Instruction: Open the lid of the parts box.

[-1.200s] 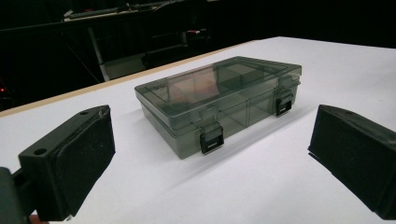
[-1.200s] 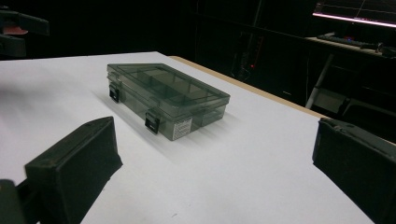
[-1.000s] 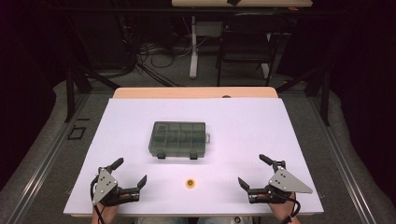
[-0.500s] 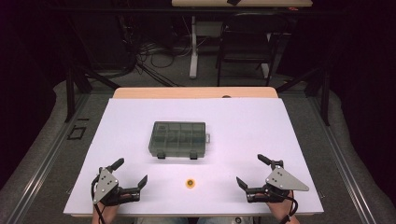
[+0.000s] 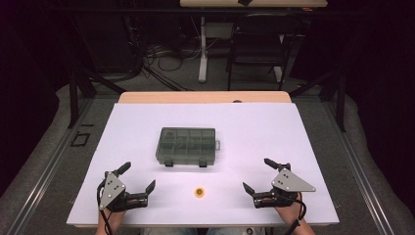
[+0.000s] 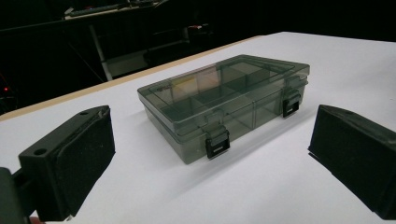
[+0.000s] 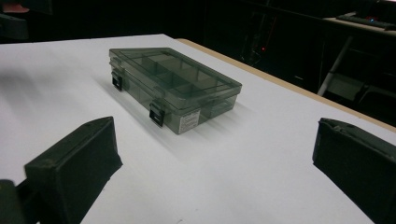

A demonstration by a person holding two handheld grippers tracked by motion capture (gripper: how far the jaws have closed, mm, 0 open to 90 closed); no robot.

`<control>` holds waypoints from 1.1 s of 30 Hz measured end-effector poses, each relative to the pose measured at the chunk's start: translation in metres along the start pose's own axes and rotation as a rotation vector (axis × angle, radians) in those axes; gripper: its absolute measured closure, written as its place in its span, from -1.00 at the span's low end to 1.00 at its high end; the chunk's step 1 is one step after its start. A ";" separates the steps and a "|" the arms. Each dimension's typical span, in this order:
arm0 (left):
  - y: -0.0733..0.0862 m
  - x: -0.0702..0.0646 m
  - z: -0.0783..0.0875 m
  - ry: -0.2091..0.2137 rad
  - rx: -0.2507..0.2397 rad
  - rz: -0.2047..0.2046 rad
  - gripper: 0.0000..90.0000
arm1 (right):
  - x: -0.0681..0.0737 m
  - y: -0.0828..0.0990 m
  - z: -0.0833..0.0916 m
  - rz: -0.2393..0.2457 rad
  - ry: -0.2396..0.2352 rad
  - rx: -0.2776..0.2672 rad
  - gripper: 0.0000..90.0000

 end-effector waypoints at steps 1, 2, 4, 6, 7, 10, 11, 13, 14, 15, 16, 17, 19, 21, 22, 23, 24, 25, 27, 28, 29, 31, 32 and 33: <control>0.000 0.000 -0.001 0.003 0.000 0.002 -1.00 | 0.000 -0.001 -0.001 -0.004 -0.002 -0.001 -1.00; 0.000 0.000 -0.001 0.008 0.000 0.006 -1.00 | 0.000 -0.002 -0.002 0.002 -0.004 -0.002 -1.00; -0.001 0.000 -0.002 0.007 -0.001 0.000 -1.00 | 0.001 -0.004 -0.005 0.001 -0.011 -0.001 -1.00; -0.003 0.000 -0.003 0.007 -0.009 -0.005 -1.00 | 0.002 -0.007 -0.009 0.001 -0.017 -0.009 -1.00; -0.003 0.001 -0.004 0.006 -0.009 -0.007 -1.00 | 0.002 -0.007 -0.009 0.001 -0.017 -0.009 -1.00; -0.006 0.003 -0.007 0.004 -0.008 -0.013 -1.00 | 0.004 -0.010 -0.015 0.006 -0.024 -0.003 -1.00; -0.007 0.003 -0.009 0.008 -0.012 -0.011 -1.00 | 0.004 -0.010 -0.015 0.006 -0.024 -0.003 -1.00; -0.008 0.004 -0.010 0.009 -0.012 -0.012 -1.00 | 0.008 -0.011 -0.020 0.009 -0.035 0.005 -1.00; -0.008 0.004 -0.011 0.010 -0.012 -0.012 -1.00 | 0.008 -0.011 -0.022 0.014 -0.037 0.004 -1.00; -0.008 0.005 -0.011 0.009 -0.011 -0.013 -1.00 | 0.008 -0.011 -0.022 0.014 -0.037 0.004 -1.00; -0.008 0.005 -0.012 0.008 -0.012 -0.009 -1.00 | 0.010 -0.012 -0.025 0.019 -0.043 0.009 -1.00; -0.008 0.006 -0.012 0.011 -0.007 -0.008 -1.00 | 0.011 -0.013 -0.026 0.016 -0.048 0.011 -1.00; -0.009 0.008 -0.015 0.012 -0.003 -0.003 -1.00 | 0.012 -0.014 -0.030 0.019 -0.053 0.011 -1.00; -0.010 0.009 -0.018 0.018 0.000 0.001 -1.00 | 0.013 -0.015 -0.032 0.020 -0.058 0.018 -1.00; -0.011 0.010 -0.019 0.021 0.003 0.000 -1.00 | 0.014 -0.016 -0.033 0.019 -0.061 0.023 -1.00; -0.011 0.010 -0.019 0.021 0.003 0.000 -1.00 | 0.014 -0.016 -0.033 0.019 -0.061 0.023 -1.00; -0.011 0.011 -0.020 0.023 0.002 -0.002 -1.00 | 0.015 -0.018 -0.037 0.020 -0.066 0.025 -1.00; -0.011 0.011 -0.021 0.026 0.005 -0.003 -1.00 | 0.015 -0.018 -0.039 0.019 -0.069 0.027 -1.00; -0.012 0.013 -0.023 0.029 0.005 0.000 -1.00 | 0.017 -0.019 -0.042 0.020 -0.073 0.027 -1.00; -0.012 0.013 -0.024 0.031 0.009 -0.002 -1.00 | 0.017 -0.019 -0.042 0.020 -0.073 0.027 -1.00; -0.013 0.014 -0.024 0.032 0.009 -0.007 -1.00 | 0.017 -0.020 -0.044 0.022 -0.076 0.026 -1.00; -0.014 0.015 -0.026 0.038 0.015 -0.011 -1.00 | 0.019 -0.020 -0.048 0.025 -0.078 0.034 -1.00; -0.014 0.015 -0.027 0.037 0.014 -0.009 -1.00 | 0.020 -0.021 -0.050 0.031 -0.084 0.041 -1.00; -0.014 0.015 -0.028 0.041 0.016 -0.010 -1.00 | 0.020 -0.021 -0.050 0.031 -0.084 0.041 -1.00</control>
Point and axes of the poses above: each handheld gripper's, and its own axes: z roughly backward along the jaws, y roughly out of its underside, x roughly to its left, the point moved 6 cm from there along -z, roughly forward along the jaws, and after that the axes turned 12 degrees about y, right-handed, at the moved point
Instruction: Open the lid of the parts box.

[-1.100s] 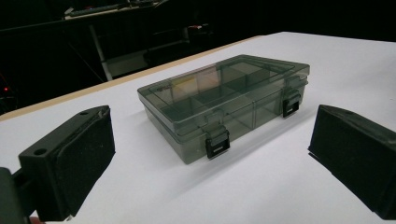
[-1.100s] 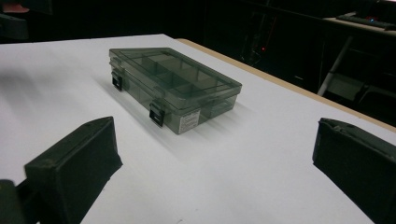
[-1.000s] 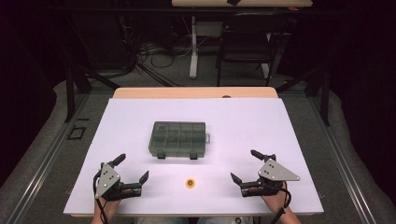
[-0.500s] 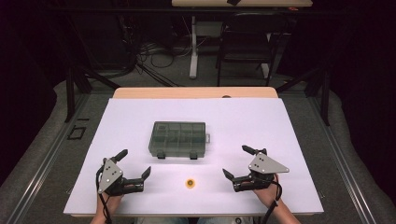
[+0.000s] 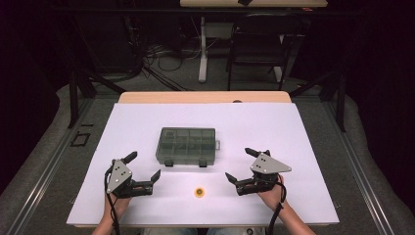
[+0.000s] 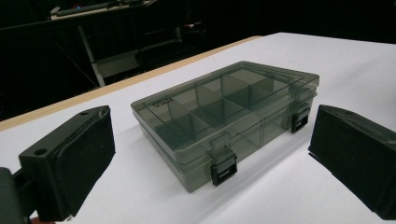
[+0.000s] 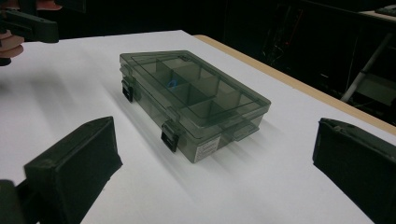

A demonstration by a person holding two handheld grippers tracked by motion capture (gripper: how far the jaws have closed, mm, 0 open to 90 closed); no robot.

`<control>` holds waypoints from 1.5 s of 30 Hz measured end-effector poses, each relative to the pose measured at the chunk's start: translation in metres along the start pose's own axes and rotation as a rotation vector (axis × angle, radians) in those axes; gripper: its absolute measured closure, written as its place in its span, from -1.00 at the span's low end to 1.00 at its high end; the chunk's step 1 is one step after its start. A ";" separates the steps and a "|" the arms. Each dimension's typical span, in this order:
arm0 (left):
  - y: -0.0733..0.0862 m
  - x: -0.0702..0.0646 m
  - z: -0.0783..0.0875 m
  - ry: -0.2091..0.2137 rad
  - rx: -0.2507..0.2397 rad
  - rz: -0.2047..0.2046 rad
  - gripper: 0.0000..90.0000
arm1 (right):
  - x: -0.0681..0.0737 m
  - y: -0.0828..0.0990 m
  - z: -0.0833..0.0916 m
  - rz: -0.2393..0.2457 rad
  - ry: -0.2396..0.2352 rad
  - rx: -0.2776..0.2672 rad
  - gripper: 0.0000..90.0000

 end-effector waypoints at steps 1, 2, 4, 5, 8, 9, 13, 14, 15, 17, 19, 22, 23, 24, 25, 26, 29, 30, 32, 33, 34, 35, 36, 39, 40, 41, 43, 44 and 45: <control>0.000 0.000 -0.001 0.003 0.003 0.003 -1.00 | 0.001 -0.001 -0.004 -0.002 -0.005 0.000 -1.00; 0.000 0.001 -0.001 0.007 0.007 0.000 -1.00 | 0.001 -0.001 -0.004 -0.002 -0.005 0.000 -1.00; 0.000 0.002 -0.003 0.012 0.009 0.007 -1.00 | 0.002 -0.001 -0.006 0.004 -0.012 0.014 -1.00; 0.000 0.003 -0.004 0.017 0.011 0.011 -1.00 | 0.003 -0.001 -0.007 0.004 -0.017 0.013 -1.00; -0.002 0.003 -0.005 0.045 0.017 0.019 -1.00 | 0.005 -0.002 -0.013 0.009 -0.028 0.026 -1.00; -0.003 0.003 -0.005 0.045 0.017 0.016 -1.00 | 0.005 -0.002 -0.013 0.009 -0.028 0.026 -1.00; -0.005 0.004 -0.006 0.047 0.028 0.012 -1.00 | 0.007 -0.004 -0.020 0.019 -0.043 0.028 -1.00; -0.005 0.005 -0.007 0.060 0.035 0.017 -1.00 | 0.008 -0.006 -0.024 0.019 -0.047 0.029 -1.00; -0.005 0.005 -0.007 0.060 0.035 0.017 -1.00 | 0.009 -0.007 -0.025 0.016 -0.049 0.029 -1.00; -0.005 0.007 -0.010 0.065 0.057 0.007 -1.00 | 0.010 -0.008 -0.030 0.016 -0.057 0.031 -1.00; -0.003 0.010 -0.013 0.065 0.080 0.008 -1.00 | 0.009 -0.009 -0.031 0.015 -0.059 0.030 -1.00; -0.001 0.013 -0.017 0.073 0.096 0.014 -0.99 | 0.010 -0.010 -0.037 0.007 -0.072 0.038 -1.00; -0.001 0.014 -0.017 0.098 0.087 0.015 -0.99 | 0.011 -0.011 -0.040 0.008 -0.077 0.039 -1.00; -0.002 0.014 -0.017 0.110 0.081 0.014 -0.99 | 0.011 -0.011 -0.040 0.008 -0.077 0.039 -1.00; -0.002 0.015 -0.017 0.110 0.080 0.010 -0.99 | 0.011 -0.012 -0.042 0.008 -0.080 0.044 -1.00; -0.003 0.015 -0.017 0.116 0.074 0.011 -0.99 | 0.011 -0.012 -0.042 0.008 -0.080 0.044 -1.00; -0.005 0.018 -0.018 0.124 0.080 0.016 -0.99 | 0.012 -0.012 -0.048 0.009 -0.092 0.062 -1.00; -0.005 0.019 -0.019 0.127 0.086 0.020 -0.99 | 0.012 -0.012 -0.048 0.009 -0.092 0.062 -1.00; -0.005 0.020 -0.021 0.140 0.094 0.022 -0.99 | 0.013 -0.011 -0.051 0.016 -0.096 0.078 -1.00; -0.004 0.021 -0.022 0.142 0.102 0.022 -0.99 | 0.014 -0.011 -0.053 0.022 -0.104 0.085 -1.00; -0.003 0.021 -0.023 0.145 0.108 0.024 -0.99 | 0.015 -0.012 -0.054 0.025 -0.108 0.091 -1.00; -0.002 0.021 -0.024 0.152 0.113 0.025 -0.99 | 0.015 -0.012 -0.055 0.030 -0.108 0.092 -1.00; -0.001 0.021 -0.024 0.153 0.120 0.024 -0.99 | 0.015 -0.012 -0.056 0.034 -0.112 0.096 -1.00; 0.000 0.023 -0.024 0.153 0.136 0.018 -0.99 | 0.016 -0.012 -0.062 0.032 -0.128 0.107 -1.00; 0.000 0.024 -0.024 0.150 0.137 0.015 -0.99 | 0.016 -0.012 -0.062 0.032 -0.128 0.107 -1.00; 0.000 0.025 -0.024 0.150 0.139 0.020 -0.99 | 0.016 -0.012 -0.063 0.034 -0.132 0.113 -1.00; 0.000 0.027 -0.024 0.147 0.149 0.017 -0.99 | 0.016 -0.012 -0.066 0.037 -0.143 0.125 -1.00; 0.001 0.028 -0.025 0.148 0.158 0.014 -0.99 | 0.016 -0.012 -0.067 0.037 -0.147 0.126 -1.00; 0.001 0.029 -0.025 0.149 0.158 0.020 -0.99 | 0.015 -0.012 -0.068 0.038 -0.149 0.129 -1.00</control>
Point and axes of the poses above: each handheld gripper's, and its own axes: z roughly backward along the jaws, y roughly out of its underside, x roughly to its left, the point moved 6 cm from there along -z, roughly forward along the jaws, and after that the axes turned 12 degrees about y, right-handed, at the moved point
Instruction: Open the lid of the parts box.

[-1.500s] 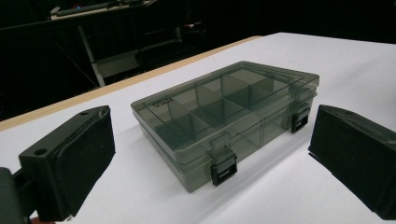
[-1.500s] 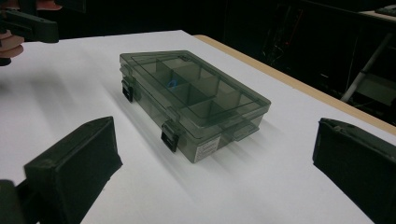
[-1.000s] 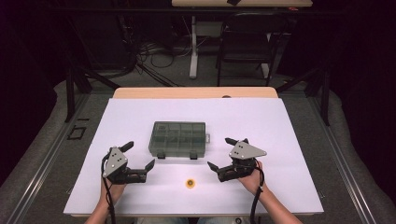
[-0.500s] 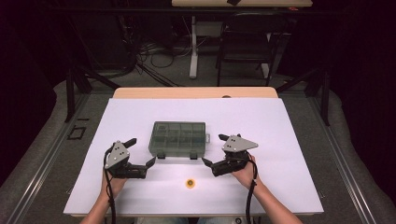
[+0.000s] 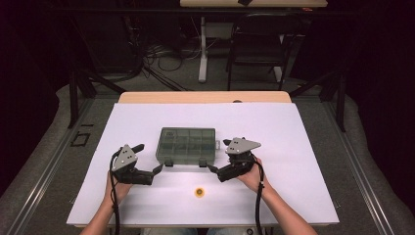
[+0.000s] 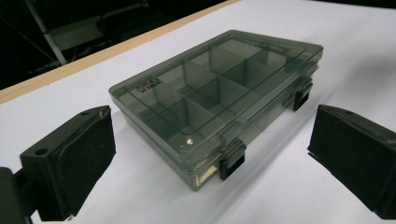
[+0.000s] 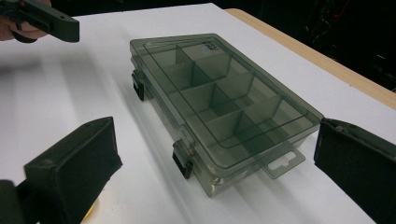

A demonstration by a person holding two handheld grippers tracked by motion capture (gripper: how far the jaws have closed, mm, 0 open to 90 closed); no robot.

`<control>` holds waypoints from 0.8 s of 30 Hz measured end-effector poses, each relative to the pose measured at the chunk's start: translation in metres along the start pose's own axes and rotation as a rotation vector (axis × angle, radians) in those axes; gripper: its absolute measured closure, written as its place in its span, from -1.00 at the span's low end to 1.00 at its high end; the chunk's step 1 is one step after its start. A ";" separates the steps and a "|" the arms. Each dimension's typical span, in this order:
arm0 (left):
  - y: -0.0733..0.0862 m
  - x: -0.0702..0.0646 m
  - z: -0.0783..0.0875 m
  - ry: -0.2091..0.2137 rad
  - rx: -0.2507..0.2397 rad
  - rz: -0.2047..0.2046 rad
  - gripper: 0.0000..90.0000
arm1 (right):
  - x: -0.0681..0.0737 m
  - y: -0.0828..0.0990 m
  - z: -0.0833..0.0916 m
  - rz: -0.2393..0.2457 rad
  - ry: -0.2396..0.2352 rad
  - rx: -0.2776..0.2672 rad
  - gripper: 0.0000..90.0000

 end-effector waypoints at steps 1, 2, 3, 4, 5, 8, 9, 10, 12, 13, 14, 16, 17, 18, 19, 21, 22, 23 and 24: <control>0.000 0.002 0.000 -0.003 0.001 0.001 -0.99 | 0.000 0.000 -0.001 0.000 -0.004 0.002 -1.00; 0.000 0.003 0.000 -0.005 -0.001 0.004 -0.99 | -0.001 -0.001 -0.001 0.001 -0.006 -0.001 -1.00; -0.001 0.004 -0.001 -0.002 0.003 0.003 -0.99 | -0.002 -0.002 -0.002 0.003 -0.005 0.001 -1.00; -0.001 0.005 -0.002 -0.002 0.010 0.002 -0.99 | -0.003 -0.003 -0.003 0.000 -0.008 0.004 -1.00; -0.001 0.006 -0.002 -0.006 0.016 -0.004 -0.99 | -0.003 -0.003 -0.003 0.000 -0.008 0.004 -1.00; -0.003 0.012 -0.005 -0.002 0.032 -0.001 -0.98 | -0.007 -0.005 -0.005 -0.002 -0.011 0.008 -1.00; -0.003 0.013 -0.005 0.001 0.030 -0.001 -0.97 | -0.008 -0.005 -0.007 0.001 -0.009 0.013 -1.00; -0.003 0.015 -0.006 0.004 0.033 0.005 -0.97 | -0.008 -0.005 -0.007 0.001 -0.009 0.013 -1.00; -0.003 0.020 -0.009 0.010 0.040 0.010 -0.97 | -0.009 -0.006 -0.009 -0.002 -0.009 0.013 -1.00; -0.003 0.022 -0.010 0.016 0.041 0.016 -0.96 | -0.009 -0.006 -0.010 -0.004 -0.013 0.015 -1.00; -0.003 0.023 -0.011 0.016 0.044 0.015 -0.96 | -0.010 -0.006 -0.011 -0.006 -0.015 0.019 -1.00; -0.002 0.025 -0.013 0.023 0.051 0.016 -0.96 | -0.010 -0.006 -0.013 -0.014 -0.022 0.024 -1.00; -0.001 0.025 -0.013 0.026 0.057 0.015 -0.96 | -0.010 -0.005 -0.014 -0.012 -0.022 0.029 -1.00; 0.000 0.025 -0.014 0.027 0.065 0.014 -0.96 | -0.010 -0.005 -0.015 -0.015 -0.024 0.033 -1.00; 0.001 0.025 -0.014 0.029 0.070 0.011 -0.96 | -0.009 -0.004 -0.016 -0.022 -0.030 0.035 -1.00; 0.002 0.025 -0.014 0.033 0.080 0.007 -0.96 | -0.009 -0.002 -0.019 -0.024 -0.035 0.041 -1.00; 0.003 0.026 -0.014 0.032 0.089 0.000 -0.96 | -0.008 -0.001 -0.020 -0.023 -0.035 0.048 -1.00; 0.003 0.026 -0.015 0.032 0.099 -0.005 -0.96 | -0.008 -0.001 -0.021 -0.023 -0.036 0.050 -1.00; 0.003 0.026 -0.015 0.032 0.099 -0.005 -0.98 | -0.008 -0.001 -0.021 -0.023 -0.036 0.050 -1.00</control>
Point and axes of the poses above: each handheld gripper's, and its own axes: z roughly backward along the jaws, y roughly out of its underside, x roughly to its left, the point moved 6 cm from there along -z, roughly forward along the jaws, and after that the axes turned 12 degrees about y, right-handed, at the moved point
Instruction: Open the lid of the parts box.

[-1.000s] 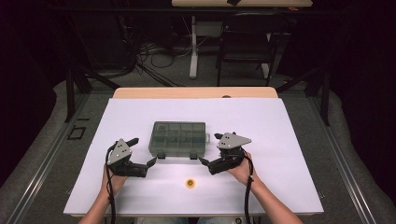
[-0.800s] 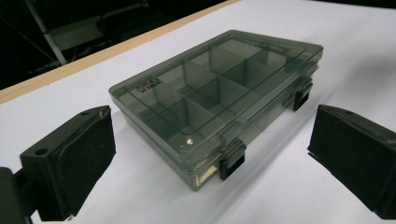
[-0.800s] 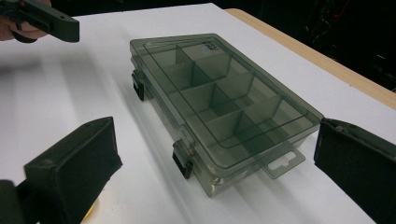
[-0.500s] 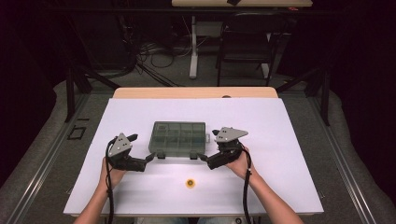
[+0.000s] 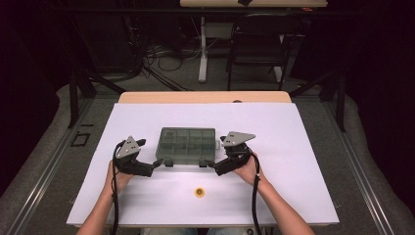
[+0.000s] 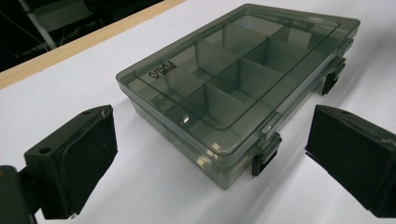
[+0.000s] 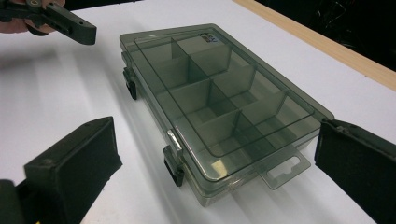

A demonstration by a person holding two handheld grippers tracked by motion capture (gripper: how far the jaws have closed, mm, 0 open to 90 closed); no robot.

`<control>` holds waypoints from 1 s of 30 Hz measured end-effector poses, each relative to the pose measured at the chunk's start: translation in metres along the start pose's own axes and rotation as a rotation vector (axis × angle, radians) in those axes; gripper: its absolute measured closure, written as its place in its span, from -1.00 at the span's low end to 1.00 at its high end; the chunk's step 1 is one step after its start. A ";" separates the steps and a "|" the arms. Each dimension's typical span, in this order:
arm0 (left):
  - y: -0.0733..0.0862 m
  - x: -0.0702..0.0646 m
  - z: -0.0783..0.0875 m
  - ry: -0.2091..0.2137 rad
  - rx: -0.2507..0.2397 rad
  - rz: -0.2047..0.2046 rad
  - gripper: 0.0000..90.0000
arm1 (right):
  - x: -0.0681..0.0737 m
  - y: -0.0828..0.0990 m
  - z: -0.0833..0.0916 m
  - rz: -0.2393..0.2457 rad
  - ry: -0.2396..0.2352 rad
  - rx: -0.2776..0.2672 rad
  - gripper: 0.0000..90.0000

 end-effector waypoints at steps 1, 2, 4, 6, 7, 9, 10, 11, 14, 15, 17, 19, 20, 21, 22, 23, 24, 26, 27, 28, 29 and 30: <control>0.001 0.001 0.000 -0.010 0.005 0.000 -0.98 | 0.000 0.000 0.000 0.001 -0.001 0.002 -1.00; 0.002 0.002 -0.001 -0.006 0.005 0.004 -0.99 | 0.000 0.001 -0.001 0.000 0.000 0.005 -1.00; 0.003 0.004 -0.002 -0.013 0.013 0.005 -0.99 | 0.000 0.001 -0.001 -0.001 0.000 0.007 -1.00; 0.004 0.005 -0.002 -0.008 0.018 0.008 -0.99 | -0.001 0.001 -0.001 0.000 0.002 0.010 -1.00; 0.005 0.005 -0.003 -0.007 0.024 0.007 -0.99 | -0.001 0.002 -0.001 -0.002 0.002 0.010 -1.00; 0.006 0.005 -0.004 0.000 0.035 0.001 -0.99 | -0.003 0.003 0.000 -0.006 0.000 0.016 -1.00; 0.006 0.004 -0.005 0.001 0.046 -0.001 -0.99 | -0.003 0.003 0.000 -0.006 0.003 0.017 -1.00; 0.007 0.004 -0.006 0.001 0.052 -0.004 -0.99 | -0.004 0.004 0.001 -0.007 0.003 0.019 -1.00; 0.010 0.005 -0.008 0.009 0.068 -0.001 -0.99 | -0.008 0.006 0.001 -0.013 0.007 0.026 -1.00; 0.011 0.005 -0.008 0.008 0.073 -0.003 -0.99 | -0.009 0.007 0.001 -0.015 0.007 0.028 -1.00; 0.012 0.006 -0.009 0.010 0.080 0.000 -0.99 | -0.010 0.009 0.001 -0.018 0.008 0.037 -1.00; 0.014 0.007 -0.010 0.007 0.090 0.001 -0.99 | -0.010 0.012 0.000 -0.014 0.009 0.049 -1.00; 0.014 0.008 -0.010 0.003 0.096 -0.001 -0.99 | -0.010 0.013 -0.001 -0.015 0.008 0.054 -1.00; 0.015 0.008 -0.011 0.000 0.105 -0.003 -1.00 | -0.010 0.014 -0.001 -0.012 0.008 0.061 -1.00; 0.016 0.008 -0.011 -0.001 0.107 -0.003 -1.00 | -0.010 0.015 -0.002 -0.010 0.004 0.067 -1.00; 0.016 0.009 -0.012 -0.001 0.109 -0.001 -1.00 | -0.010 0.016 -0.003 -0.008 -0.001 0.071 -1.00; 0.017 0.009 -0.013 -0.003 0.112 -0.002 -1.00 | -0.009 0.017 -0.004 -0.007 -0.001 0.076 -1.00; 0.018 0.009 -0.014 -0.003 0.120 -0.002 -1.00 | -0.007 0.020 -0.005 0.000 -0.010 0.088 -1.00; 0.018 0.009 -0.014 -0.002 0.120 -0.003 -0.99 | -0.007 0.020 -0.006 0.008 -0.008 0.095 -1.00; 0.018 0.009 -0.014 -0.002 0.121 -0.004 -0.99 | -0.006 0.022 -0.007 0.008 -0.013 0.105 -1.00; 0.018 0.009 -0.014 0.000 0.120 -0.003 -0.97 | -0.005 0.022 -0.008 0.011 -0.011 0.104 -1.00; 0.019 0.009 -0.014 0.001 0.121 -0.006 -0.97 | -0.005 0.022 -0.008 0.011 -0.011 0.104 -1.00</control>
Point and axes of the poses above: each handheld gripper's, and its own axes: z roughly backward along the jaws, y roughly out of its underside, x roughly to its left, the point moved 6 cm from there along -z, roughly forward along the jaws, and after that the axes turned 12 degrees about y, right-handed, at the moved point
